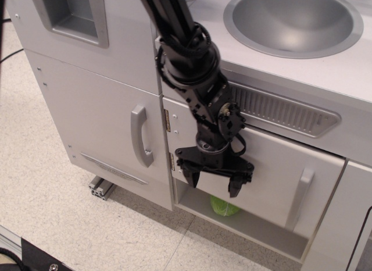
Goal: Close cabinet
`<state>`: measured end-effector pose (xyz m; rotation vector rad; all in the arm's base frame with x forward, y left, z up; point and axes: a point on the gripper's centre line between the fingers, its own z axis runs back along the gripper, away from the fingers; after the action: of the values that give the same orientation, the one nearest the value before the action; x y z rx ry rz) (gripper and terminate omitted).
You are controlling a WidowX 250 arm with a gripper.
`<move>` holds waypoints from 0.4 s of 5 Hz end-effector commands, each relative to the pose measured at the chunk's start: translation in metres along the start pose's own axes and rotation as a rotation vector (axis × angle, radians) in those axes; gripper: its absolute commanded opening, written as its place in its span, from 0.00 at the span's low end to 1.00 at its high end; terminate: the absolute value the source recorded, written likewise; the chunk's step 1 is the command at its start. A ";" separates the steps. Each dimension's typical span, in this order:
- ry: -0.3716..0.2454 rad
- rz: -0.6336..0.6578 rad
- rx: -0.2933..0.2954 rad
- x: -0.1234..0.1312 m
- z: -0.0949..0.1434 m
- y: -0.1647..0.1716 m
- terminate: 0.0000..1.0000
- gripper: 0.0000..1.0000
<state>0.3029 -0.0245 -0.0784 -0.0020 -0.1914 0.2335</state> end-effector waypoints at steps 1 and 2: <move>-0.090 -0.055 -0.038 -0.002 0.021 0.004 0.00 1.00; -0.057 -0.104 -0.047 -0.011 0.040 0.021 0.00 1.00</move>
<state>0.2679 -0.0147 -0.0596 -0.0268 -0.2040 0.1153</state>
